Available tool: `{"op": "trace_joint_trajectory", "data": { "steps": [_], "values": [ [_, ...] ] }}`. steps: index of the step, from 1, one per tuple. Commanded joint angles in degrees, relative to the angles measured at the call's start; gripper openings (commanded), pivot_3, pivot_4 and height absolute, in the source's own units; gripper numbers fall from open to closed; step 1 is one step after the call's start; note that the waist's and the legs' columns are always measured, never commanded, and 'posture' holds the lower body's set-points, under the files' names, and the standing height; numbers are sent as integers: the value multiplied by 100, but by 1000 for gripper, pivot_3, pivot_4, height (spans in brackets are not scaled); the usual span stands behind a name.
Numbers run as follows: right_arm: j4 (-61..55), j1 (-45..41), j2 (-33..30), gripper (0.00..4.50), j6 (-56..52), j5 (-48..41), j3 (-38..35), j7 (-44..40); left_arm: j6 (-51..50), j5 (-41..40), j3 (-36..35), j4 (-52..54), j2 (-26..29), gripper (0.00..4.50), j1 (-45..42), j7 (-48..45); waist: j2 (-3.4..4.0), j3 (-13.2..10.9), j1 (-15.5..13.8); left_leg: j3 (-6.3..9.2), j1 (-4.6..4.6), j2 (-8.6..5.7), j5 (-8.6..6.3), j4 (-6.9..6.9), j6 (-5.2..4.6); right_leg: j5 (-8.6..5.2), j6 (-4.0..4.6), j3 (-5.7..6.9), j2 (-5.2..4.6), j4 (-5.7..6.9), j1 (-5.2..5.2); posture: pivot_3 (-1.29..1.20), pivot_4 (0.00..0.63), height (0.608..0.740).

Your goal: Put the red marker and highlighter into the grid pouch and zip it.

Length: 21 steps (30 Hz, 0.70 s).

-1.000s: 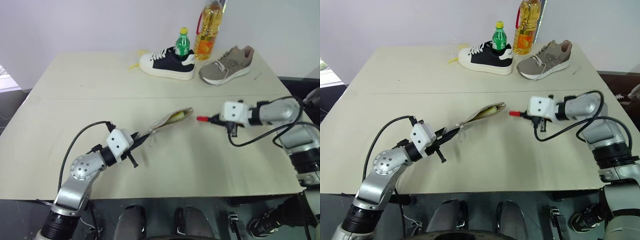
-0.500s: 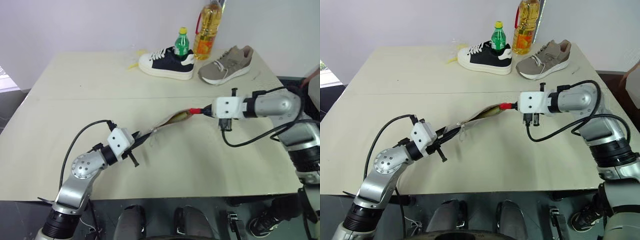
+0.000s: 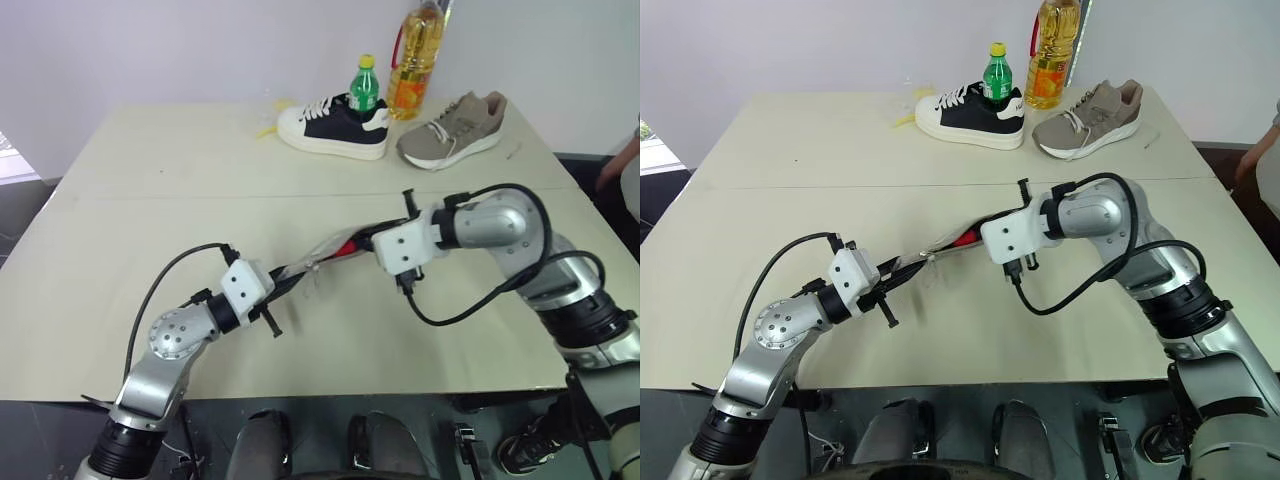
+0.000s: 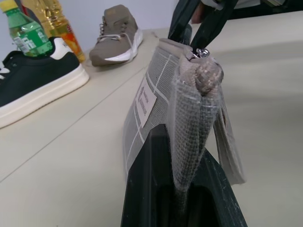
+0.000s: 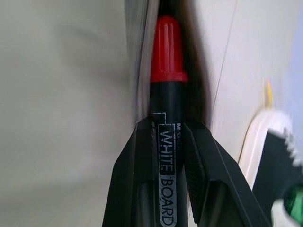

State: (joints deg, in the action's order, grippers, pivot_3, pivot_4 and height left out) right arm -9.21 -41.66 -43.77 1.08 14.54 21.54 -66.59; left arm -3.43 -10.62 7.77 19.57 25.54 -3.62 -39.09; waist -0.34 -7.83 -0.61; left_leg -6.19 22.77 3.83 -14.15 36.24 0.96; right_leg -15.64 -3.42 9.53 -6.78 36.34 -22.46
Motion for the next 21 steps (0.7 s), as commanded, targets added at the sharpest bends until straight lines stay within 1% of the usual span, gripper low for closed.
{"op": "trace_joint_trajectory", "data": {
  "steps": [1, 6, 8, 9, 12, 19, 21],
  "values": [
    [-261, -214, 212, 246, 134, 77, 116, 12, 143, -5, 31, 31, -37, 0, -164, -50, 0, 0, 0, 0, 0, 0, 0, 0, 0, 0, 0, 0, 0, 0, 0, 0, 150, 702],
    [-147, -200, 318, 246, 238, 155, 174, -9, 160, 0, 58, 19, -53, 0, -183, -51, -1, 0, -5, 0, 1, -1, 0, 2, 0, 0, 0, 0, -1, 0, 2, 0, 150, 702],
    [-108, -199, 325, 1281, 210, 86, 101, -16, 164, 1, 45, 34, -52, 0, -157, -37, -1, 0, 0, 0, 0, -1, 0, 1, 0, 0, 0, 0, 0, 0, 1, 0, 150, 702],
    [-94, -210, 345, 1646, 164, 7, 20, 6, 163, 2, 36, 38, -52, 0, -144, -27, -1, 0, 1, 0, -1, -1, 0, 1, 0, 0, 0, 0, 0, 1, 2, 0, 150, 702],
    [-75, -267, 409, 3098, -97, -342, -315, 67, 156, 9, 0, 44, -77, 0, -115, 22, -1, 0, 6, 0, -1, -1, 0, 1, 0, 0, 0, 0, 1, 2, 1, 0, 150, 702],
    [111, -587, 401, 3098, -1369, -1581, -1404, 70, 152, -102, -218, -77, -289, 0, -221, 283, -1, 0, -3, 2, -1, -1, 0, 2, 0, 1, 1, 0, 0, 3, 3, 0, 150, 702],
    [82, -595, 415, 3098, -2077, -2146, -1796, 67, 180, -90, -336, -238, -453, 0, -397, 500, -2, 0, -9, 4, -1, -1, 0, 2, -1, 1, 1, 0, -1, 2, 4, 0, 150, 702]
  ]
}}
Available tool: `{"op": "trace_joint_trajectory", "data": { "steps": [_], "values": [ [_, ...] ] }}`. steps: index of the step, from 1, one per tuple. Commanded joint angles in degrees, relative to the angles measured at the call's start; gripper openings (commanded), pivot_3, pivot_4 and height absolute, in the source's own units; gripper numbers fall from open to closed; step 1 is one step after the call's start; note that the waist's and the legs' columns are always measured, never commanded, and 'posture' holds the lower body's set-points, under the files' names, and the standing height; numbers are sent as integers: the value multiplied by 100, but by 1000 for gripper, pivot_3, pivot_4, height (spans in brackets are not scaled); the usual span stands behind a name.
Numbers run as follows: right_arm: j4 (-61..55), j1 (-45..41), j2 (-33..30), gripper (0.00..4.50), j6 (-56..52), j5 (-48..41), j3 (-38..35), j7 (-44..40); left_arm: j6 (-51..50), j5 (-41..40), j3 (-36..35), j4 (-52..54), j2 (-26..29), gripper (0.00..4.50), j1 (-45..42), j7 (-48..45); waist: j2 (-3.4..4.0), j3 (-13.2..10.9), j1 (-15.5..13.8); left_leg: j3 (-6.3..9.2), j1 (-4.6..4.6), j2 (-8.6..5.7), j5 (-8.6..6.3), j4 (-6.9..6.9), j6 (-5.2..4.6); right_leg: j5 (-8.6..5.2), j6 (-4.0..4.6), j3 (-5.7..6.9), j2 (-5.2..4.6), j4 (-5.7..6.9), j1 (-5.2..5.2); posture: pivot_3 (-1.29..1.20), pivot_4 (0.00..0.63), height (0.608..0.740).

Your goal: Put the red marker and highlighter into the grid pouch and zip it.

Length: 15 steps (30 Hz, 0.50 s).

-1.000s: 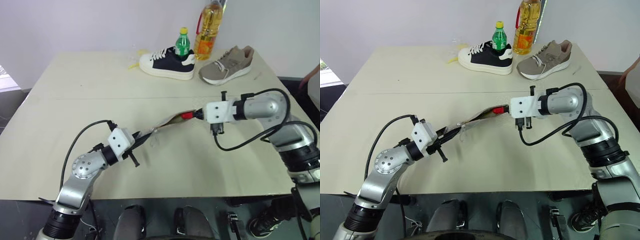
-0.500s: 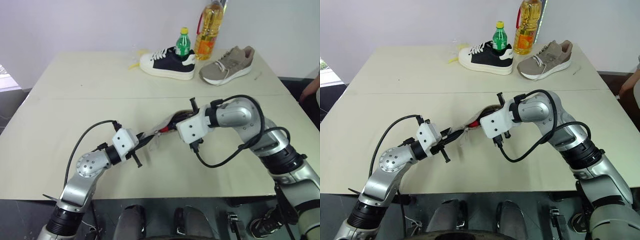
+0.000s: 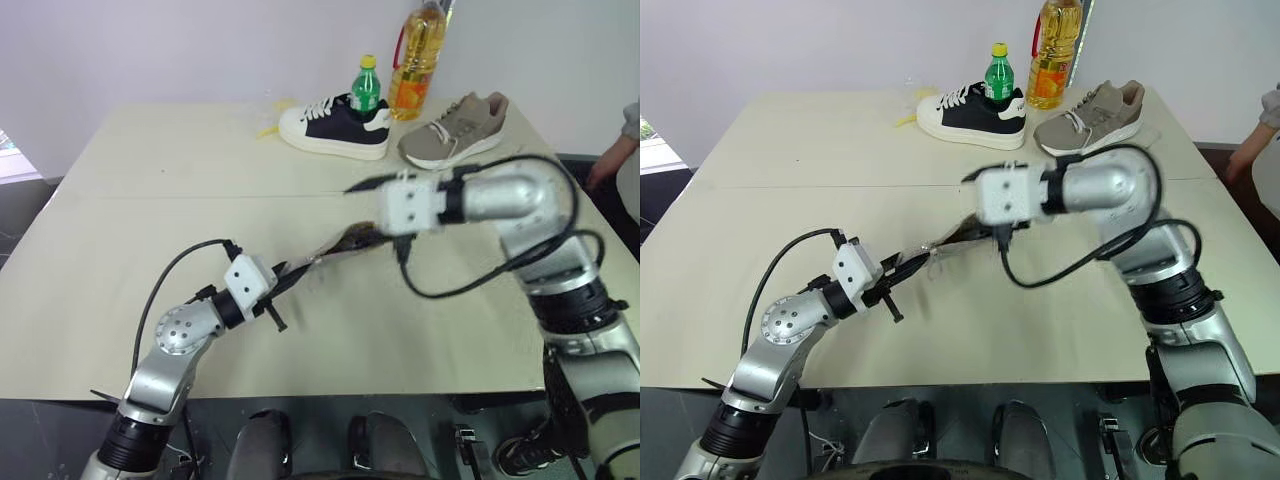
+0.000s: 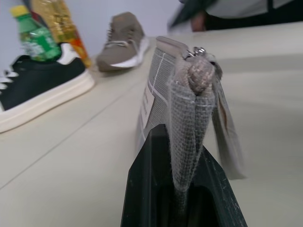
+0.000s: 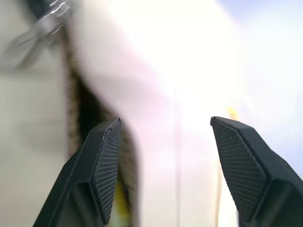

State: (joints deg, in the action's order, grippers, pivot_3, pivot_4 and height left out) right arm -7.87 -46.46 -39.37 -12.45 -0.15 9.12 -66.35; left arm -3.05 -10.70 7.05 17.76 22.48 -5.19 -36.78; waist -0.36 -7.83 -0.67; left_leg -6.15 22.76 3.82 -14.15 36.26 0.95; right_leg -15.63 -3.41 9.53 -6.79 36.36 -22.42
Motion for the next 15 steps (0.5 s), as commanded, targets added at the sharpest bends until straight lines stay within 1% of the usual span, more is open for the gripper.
{"op": "trace_joint_trajectory", "data": {
  "steps": [1, 3, 5, 8, 12, 15],
  "values": [
    [-102, -89, -17, 3098, -1053, -925, -694, 36, 165, -54, -310, -132, -216, 0, -318, 369, -1, 0, -8, 0, 0, 0, 0, 0, 0, 0, 0, 0, 0, 0, 1, 0, 150, 702],
    [-438, 272, -24, 3098, -1786, -1521, -876, -53, 255, 7, -412, -335, -418, 0, -537, 629, -3, 1, -7, 2, 1, 0, 0, 1, 0, 0, 1, 0, -1, 0, 1, 0, 150, 702],
    [-766, 630, 9, 3098, -2268, -1899, -892, -29, 336, 34, -466, -473, -550, 0, -676, 779, -13, 7, -5, 8, 1, -1, 0, -1, -1, 1, 1, 2, -2, -1, 5, 0, 150, 702],
    [-1063, 987, 791, 3098, -3135, -2201, -751, 935, 449, 25, -522, -665, -717, 0, -853, 933, -13, 8, 52, 4, -2, 1, -2, -6, -4, 1, 1, 2, -1, 0, 3, 0, 150, 702],
    [-1065, 975, 1604, 3098, -3648, -2170, -556, 1930, 502, 46, -489, -743, -781, 0, -915, 959, -12, 7, 111, 5, -3, 1, 0, -4, -1, 2, 2, 2, 0, 18, -5, 0, 150, 702],
    [-1044, 891, 2086, 3098, -3919, -2333, -599, 2394, 527, 54, -465, -748, -796, 0, -911, 970, -12, 7, 126, 5, -1, 0, 0, -2, -1, 2, 2, 2, 0, 18, -5, 0, 150, 702]
  ]
}}
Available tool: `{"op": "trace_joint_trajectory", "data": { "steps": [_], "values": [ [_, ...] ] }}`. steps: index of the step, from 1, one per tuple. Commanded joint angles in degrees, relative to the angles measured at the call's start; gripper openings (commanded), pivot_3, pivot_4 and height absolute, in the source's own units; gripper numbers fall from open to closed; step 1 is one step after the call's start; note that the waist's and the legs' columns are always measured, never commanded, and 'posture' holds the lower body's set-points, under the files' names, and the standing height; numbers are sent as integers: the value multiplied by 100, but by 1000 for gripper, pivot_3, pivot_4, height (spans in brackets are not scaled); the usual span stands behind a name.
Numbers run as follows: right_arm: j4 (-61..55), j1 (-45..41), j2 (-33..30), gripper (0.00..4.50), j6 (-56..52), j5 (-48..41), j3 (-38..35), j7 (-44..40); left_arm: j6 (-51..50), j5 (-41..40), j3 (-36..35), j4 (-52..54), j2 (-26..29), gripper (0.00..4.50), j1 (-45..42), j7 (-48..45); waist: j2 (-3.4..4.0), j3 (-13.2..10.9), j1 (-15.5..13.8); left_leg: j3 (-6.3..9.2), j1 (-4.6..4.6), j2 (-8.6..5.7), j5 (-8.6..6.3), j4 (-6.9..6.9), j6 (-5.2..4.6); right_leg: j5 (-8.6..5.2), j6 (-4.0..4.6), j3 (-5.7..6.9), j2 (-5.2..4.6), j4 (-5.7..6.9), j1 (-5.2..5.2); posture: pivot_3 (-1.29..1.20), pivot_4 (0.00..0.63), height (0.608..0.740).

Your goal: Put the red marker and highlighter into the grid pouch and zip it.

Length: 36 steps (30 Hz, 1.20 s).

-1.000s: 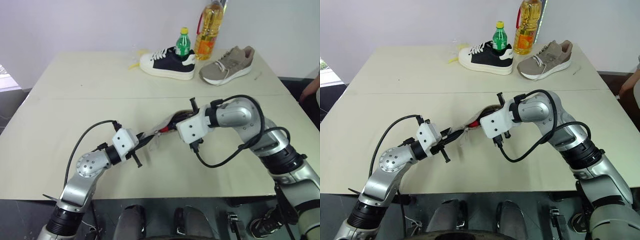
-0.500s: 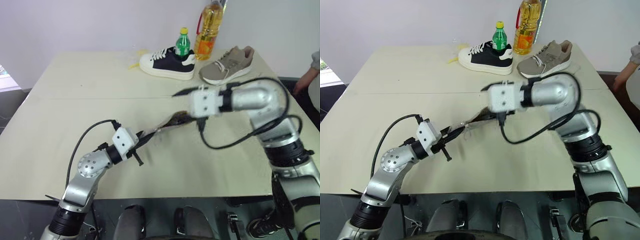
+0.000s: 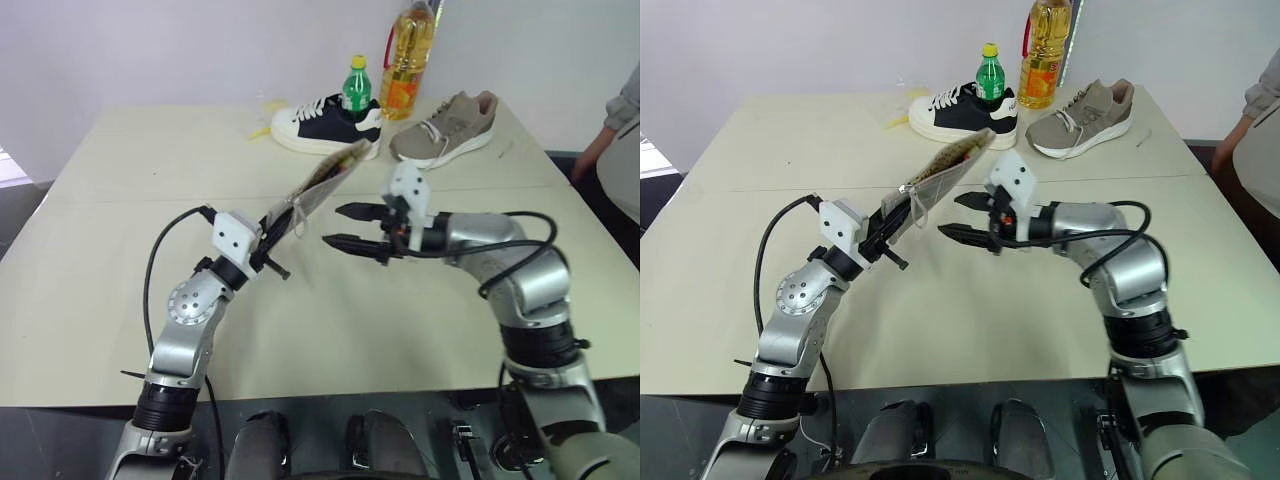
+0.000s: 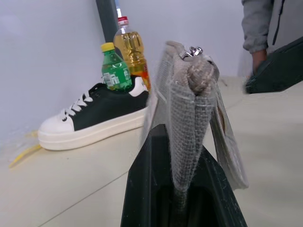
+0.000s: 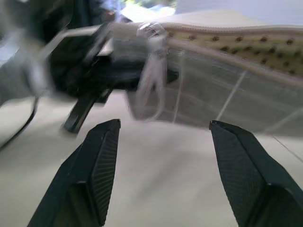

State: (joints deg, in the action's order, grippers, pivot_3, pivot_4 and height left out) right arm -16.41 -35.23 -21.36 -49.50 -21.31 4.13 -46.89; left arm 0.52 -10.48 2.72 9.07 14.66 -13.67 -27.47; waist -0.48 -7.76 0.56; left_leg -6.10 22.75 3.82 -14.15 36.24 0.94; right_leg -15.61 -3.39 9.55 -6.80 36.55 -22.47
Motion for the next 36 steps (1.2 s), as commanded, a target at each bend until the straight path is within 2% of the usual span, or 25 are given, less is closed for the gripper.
{"op": "trace_joint_trajectory", "data": {
  "steps": [1, 3, 5, 8, 10, 11, 15, 18, 22, 26, 29, 31, 34, 36],
  "values": [
    [-154, -244, 458, 3098, -224, -177, -16, 613, 181, 38, -15, 129, -23, 0, -45, 40, 0, 0, -2, 1, 2, 0, 0, 0, 0, 0, 0, 0, 0, 0, 0, 0, 150, 702],
    [-131, -234, 679, 3098, -240, -151, 137, 807, 192, 47, 10, 150, -36, 0, -8, 42, -3, 2, -3, 3, 4, -2, 0, 1, 0, 0, 0, 0, 0, 0, -2, 0, 150, 702],
    [-40, -277, 844, 2594, -323, -189, 141, 982, 197, 55, 14, 180, -35, 0, 30, 49, -3, 2, 3, 3, 4, -2, 0, 0, 0, 0, 0, 0, 0, 0, -1, 0, 150, 702],
    [10, -341, 921, 1259, -421, -303, 99, 1081, 193, 56, 7, 218, -35, 0, 71, 65, -3, 2, 1, 3, 7, -2, 0, 0, 0, 0, 0, 0, 1, 0, -4, 0, 150, 702],
    [8, -359, 925, 172, -445, -362, 104, 1101, 200, 64, 7, 228, -33, 0, 99, 69, -3, 2, 4, 3, 8, -2, 0, 0, 0, 0, 0, 0, 1, 0, -4, 0, 150, 702],
    [7, -362, 921, 30, -456, -391, 106, 1109, 209, 76, 9, 230, -30, 0, 112, 69, -3, 2, 6, 3, 8, -2, 0, 0, 0, 0, 0, 0, 1, 0, -5, 0, 150, 702],
    [68, -403, 746, 30, -424, -365, 88, 1117, 227, 109, 5, 247, -16, 0, 149, 70, -3, 2, 7, 3, 10, -2, 0, -1, 0, 0, -1, 0, 2, -1, -8, 0, 150, 702],
    [297, -505, 337, 30, -121, -86, 64, 1072, 248, 172, -22, 253, 79, 0, 188, 21, -3, 2, 4, 4, 12, -2, 0, 0, 0, 0, -1, 0, 1, -2, -8, 0, 150, 702],
    [1477, -988, -504, 30, 702, 590, -234, 1341, 273, 191, -130, 374, 430, 0, 447, -174, -2, 1, 14, 0, 13, -3, 0, -2, -1, -1, -1, 0, 1, -3, -14, 0, 150, 702],
    [2604, -1384, -1031, 30, 1410, 1081, -306, 1588, 180, 59, -118, 611, 718, 0, 736, -431, -2, 0, 12, -5, 23, -2, 0, -6, 0, -1, -1, 0, 1, -5, -24, 0, 150, 702],
    [2849, -1377, -1254, 30, 1712, 1233, -187, 1400, 125, 53, -38, 751, 865, 0, 912, -588, 0, -1, 37, -13, 23, -2, 0, -11, 0, -1, -1, -2, 3, -8, -28, 0, 150, 702],
    [2639, -1194, -1433, 30, 1646, 1060, -64, 854, 28, -18, -5, 829, 931, 0, 1008, -696, 7, -6, 29, -14, 23, 0, 0, -12, 0, -1, -1, -2, 5, -7, -31, 0, 150, 702],
    [2075, -750, -1792, 942, 1558, 734, 99, -43, -222, -205, -21, 973, 1021, 1065, 1168, -819, 6, -5, -11, -8, 24, 2, 0, -11, 0, -1, -1, -1, 3, -12, -25, 0, 150, 702],
    [1575, -289, -2134, 1944, 1651, 505, 111, -688, -351, -250, -98, 1112, 1160, 2091, 1378, -862, 5, -5, -14, -4, 30, 0, -1, -9, -1, -1, -2, -1, -1, -22, -24, 0, 150, 702]
  ]
}}
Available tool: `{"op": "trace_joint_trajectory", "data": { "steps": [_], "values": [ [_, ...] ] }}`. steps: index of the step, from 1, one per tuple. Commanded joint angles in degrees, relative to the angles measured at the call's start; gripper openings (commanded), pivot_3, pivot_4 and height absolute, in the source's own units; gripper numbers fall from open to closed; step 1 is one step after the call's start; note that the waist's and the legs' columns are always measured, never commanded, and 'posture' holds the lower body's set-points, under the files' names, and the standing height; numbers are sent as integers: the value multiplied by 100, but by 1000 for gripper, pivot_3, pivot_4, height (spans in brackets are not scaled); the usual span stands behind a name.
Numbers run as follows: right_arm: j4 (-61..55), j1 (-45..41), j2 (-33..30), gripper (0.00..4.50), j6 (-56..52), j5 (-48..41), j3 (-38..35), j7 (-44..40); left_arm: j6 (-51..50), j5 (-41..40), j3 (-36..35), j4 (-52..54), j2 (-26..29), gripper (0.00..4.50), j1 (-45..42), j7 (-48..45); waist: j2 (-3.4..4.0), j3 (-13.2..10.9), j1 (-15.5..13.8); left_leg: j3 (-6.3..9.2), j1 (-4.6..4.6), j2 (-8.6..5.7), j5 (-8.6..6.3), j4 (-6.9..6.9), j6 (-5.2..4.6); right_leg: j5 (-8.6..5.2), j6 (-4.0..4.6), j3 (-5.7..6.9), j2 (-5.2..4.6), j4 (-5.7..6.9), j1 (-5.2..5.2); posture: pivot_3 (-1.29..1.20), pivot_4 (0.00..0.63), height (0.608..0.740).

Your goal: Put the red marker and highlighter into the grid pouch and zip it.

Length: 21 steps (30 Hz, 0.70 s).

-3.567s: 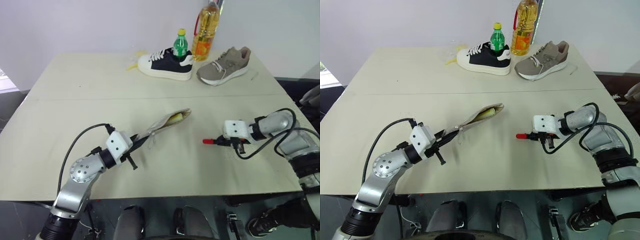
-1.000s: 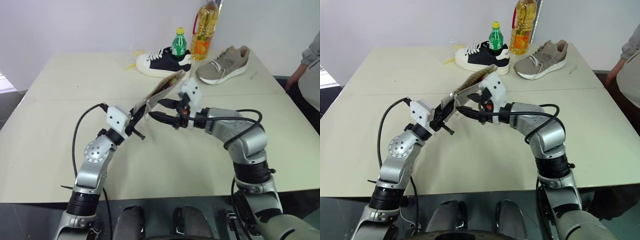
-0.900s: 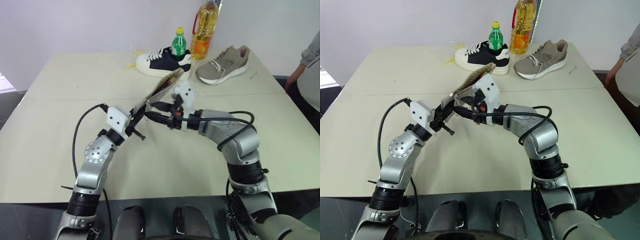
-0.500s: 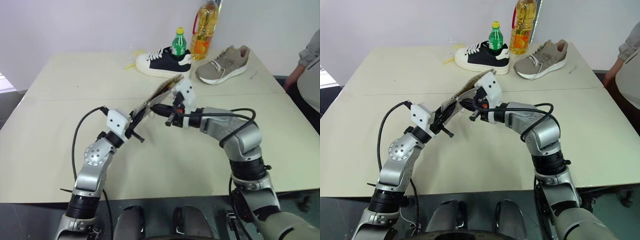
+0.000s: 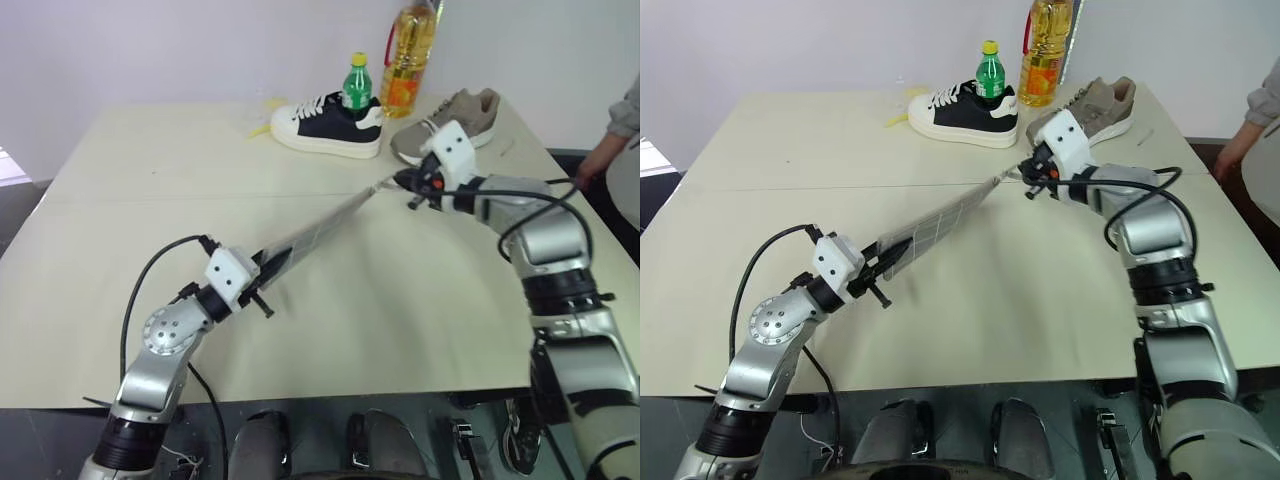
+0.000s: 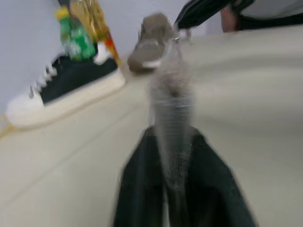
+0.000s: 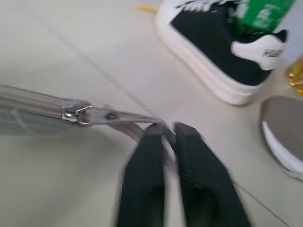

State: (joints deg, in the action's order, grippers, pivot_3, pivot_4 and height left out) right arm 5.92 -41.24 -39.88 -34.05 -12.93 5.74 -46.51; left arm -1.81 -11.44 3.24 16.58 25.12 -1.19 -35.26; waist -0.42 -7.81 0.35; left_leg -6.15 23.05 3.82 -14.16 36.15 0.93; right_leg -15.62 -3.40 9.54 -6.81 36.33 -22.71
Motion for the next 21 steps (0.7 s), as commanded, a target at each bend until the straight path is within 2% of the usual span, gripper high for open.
{"op": "trace_joint_trajectory", "data": {
  "steps": [1, 3, 4, 5, 12, 21],
  "values": [
    [-852, 526, -426, 2438, 152, -437, -80, -984, -169, -188, -246, 420, 184, 2554, 249, -76, -1, 0, 7, 0, 1, 0, -1, 1, -1, 0, 0, 0, 0, -1, 0, 0, 150, 702],
    [-1103, 876, -666, 3513, 244, -519, -144, -1310, -259, -253, -522, 516, 326, 3666, 524, -50, -1, -1, 19, 2, 4, 0, -1, 1, -1, 0, 0, 0, -1, -4, -2, 0, 150, 702],
    [-1178, 994, -752, 3523, 265, -532, -165, -1406, -295, -280, -636, 554, 380, 4249, 637, -41, 0, -2, 31, 3, 4, 1, -1, 0, -1, 0, 0, 0, -1, -4, -3, 0, 150, 702],
    [-1218, 1099, -819, 3523, 276, -554, -199, -1476, -334, -326, -800, 589, 430, 4480, 797, -21, 1, -2, 42, 2, 3, 2, -1, 0, -2, 0, 0, 0, -1, -3, -4, 0, 150, 702],
    [-824, 1322, -783, 3523, 621, -360, -265, -1379, -500, -371, -1816, 524, 577, 4480, 1849, 196, -3, -6, 12, 2, 1, 5, -2, 0, 0, -1, 1, 0, -1, -6, -10, 0, 150, 702],
    [-23, 1247, -348, 3523, 1073, -169, -271, -1060, -638, -396, -2025, 556, 371, 4480, 2083, 476, -13, -4, -99, 1, 14, 2, -2, 4, -1, 0, 1, 1, -2, -14, -31, 0, 150, 702]
  ]
}}
